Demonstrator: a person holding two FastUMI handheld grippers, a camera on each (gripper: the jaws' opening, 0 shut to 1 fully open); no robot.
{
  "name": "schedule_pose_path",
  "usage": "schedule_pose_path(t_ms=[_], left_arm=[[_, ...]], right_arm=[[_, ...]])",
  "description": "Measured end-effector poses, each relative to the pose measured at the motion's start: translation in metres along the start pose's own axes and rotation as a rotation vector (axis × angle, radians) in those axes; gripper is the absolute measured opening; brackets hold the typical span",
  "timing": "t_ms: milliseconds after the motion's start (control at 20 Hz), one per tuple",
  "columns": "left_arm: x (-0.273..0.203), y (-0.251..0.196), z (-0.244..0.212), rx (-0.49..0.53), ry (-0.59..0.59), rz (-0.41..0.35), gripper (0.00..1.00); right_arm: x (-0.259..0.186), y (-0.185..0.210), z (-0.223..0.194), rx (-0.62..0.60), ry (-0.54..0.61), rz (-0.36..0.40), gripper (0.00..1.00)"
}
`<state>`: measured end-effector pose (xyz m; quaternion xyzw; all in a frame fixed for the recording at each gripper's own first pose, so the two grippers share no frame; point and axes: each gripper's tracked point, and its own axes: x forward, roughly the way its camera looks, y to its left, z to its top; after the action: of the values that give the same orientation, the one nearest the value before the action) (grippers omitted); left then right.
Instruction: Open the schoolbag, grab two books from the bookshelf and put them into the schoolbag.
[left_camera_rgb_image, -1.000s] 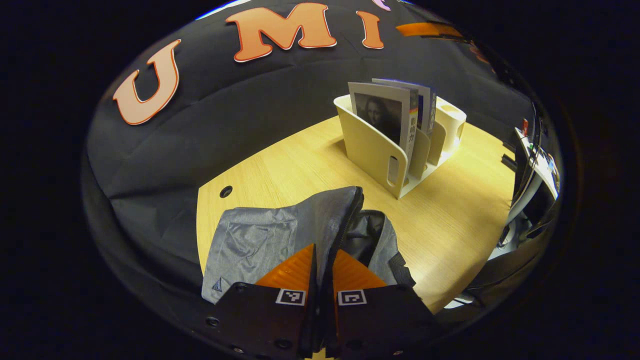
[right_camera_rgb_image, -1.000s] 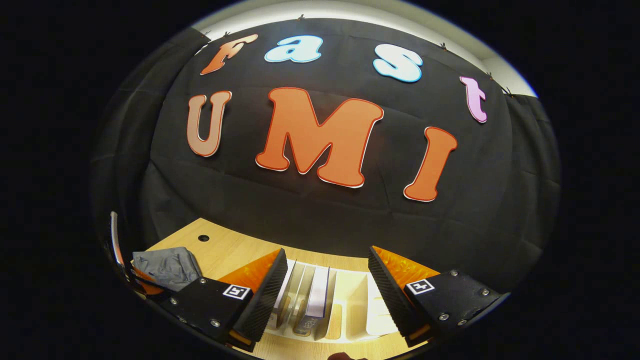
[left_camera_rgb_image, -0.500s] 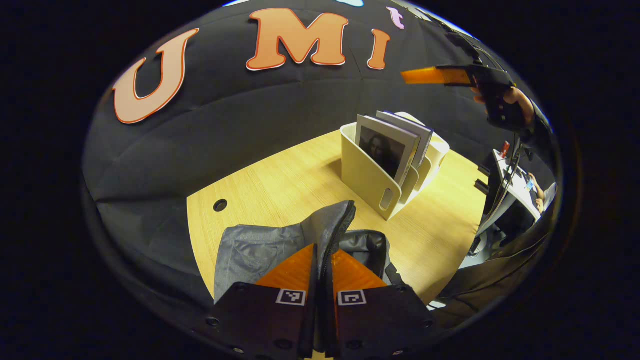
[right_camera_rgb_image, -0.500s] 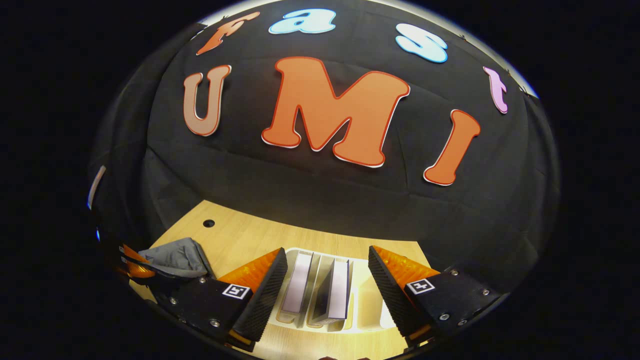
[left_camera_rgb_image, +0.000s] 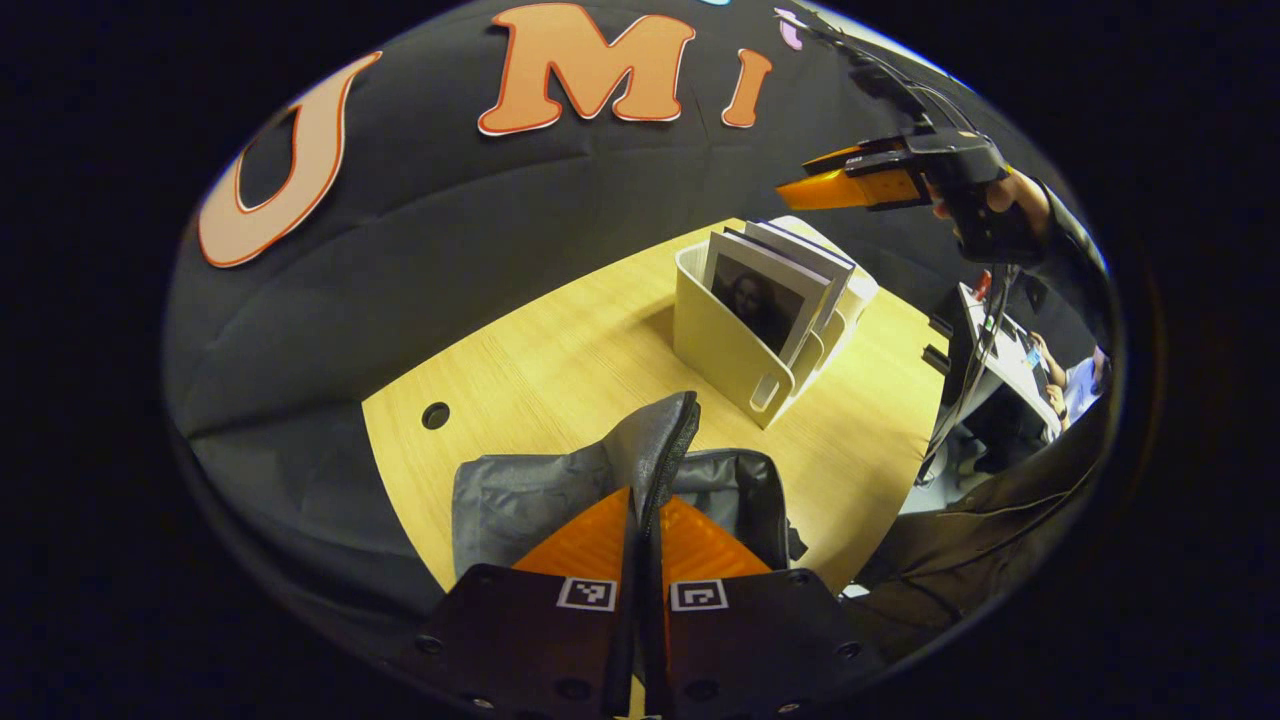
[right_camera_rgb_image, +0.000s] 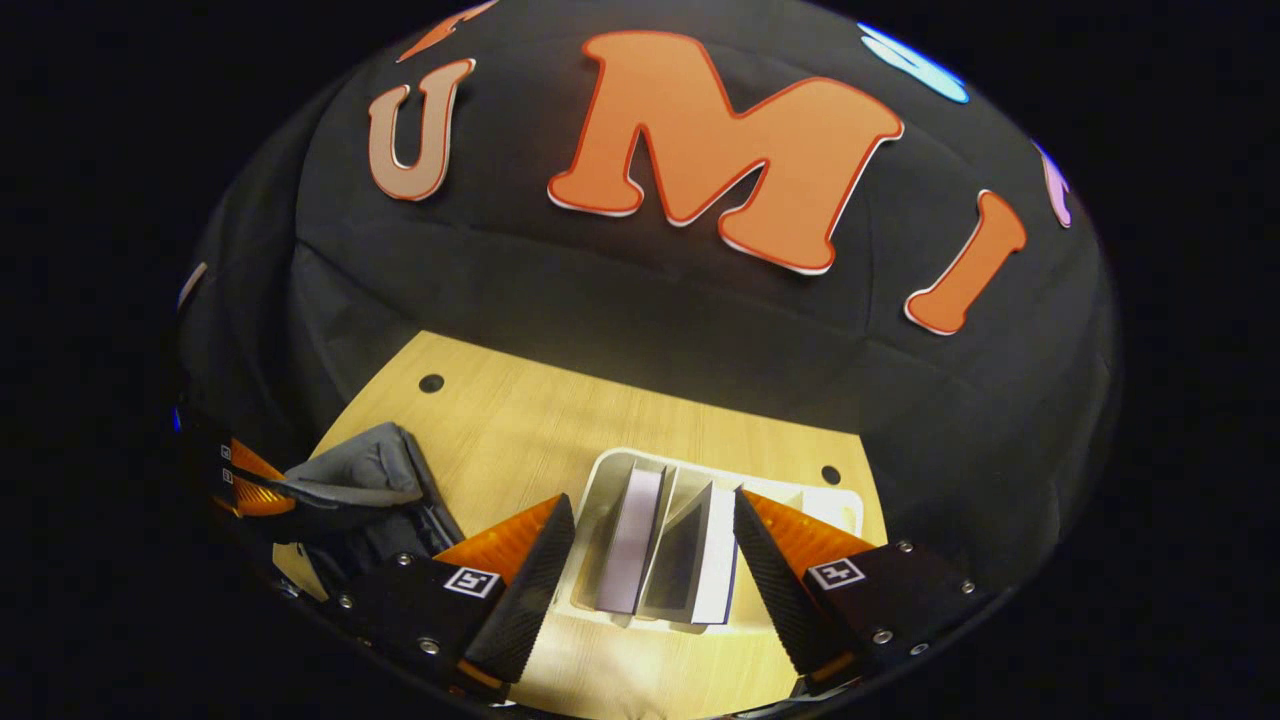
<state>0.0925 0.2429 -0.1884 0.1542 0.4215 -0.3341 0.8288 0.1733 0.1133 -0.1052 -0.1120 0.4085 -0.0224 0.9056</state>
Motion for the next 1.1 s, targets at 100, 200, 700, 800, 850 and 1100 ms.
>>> schedule_pose_path(t_ms=[100, 200, 700, 800, 850, 1100], left_arm=[[-0.002, 0.003, 0.002, 0.001, 0.014, -0.015, 0.06], [-0.004, 0.006, 0.0, 0.003, 0.022, -0.021, 0.06], [-0.003, 0.011, -0.007, 0.01, 0.064, -0.034, 0.06], [-0.003, 0.011, -0.007, 0.01, 0.066, -0.034, 0.06], [-0.003, 0.011, -0.008, 0.004, 0.07, -0.035, 0.06], [0.003, 0.01, -0.008, -0.008, 0.071, -0.042, 0.06]], right_arm=[[0.012, 0.001, -0.005, 0.006, 0.071, 0.017, 0.94], [0.022, 0.007, -0.015, 0.031, 0.145, 0.045, 0.9], [0.079, 0.007, -0.055, 0.009, 0.441, 0.044, 0.61], [0.087, 0.016, -0.059, 0.052, 0.482, 0.053, 0.59], [0.09, 0.02, -0.062, 0.078, 0.504, 0.061, 0.57], [0.092, 0.034, -0.081, 0.204, 0.597, 0.079, 0.42]])
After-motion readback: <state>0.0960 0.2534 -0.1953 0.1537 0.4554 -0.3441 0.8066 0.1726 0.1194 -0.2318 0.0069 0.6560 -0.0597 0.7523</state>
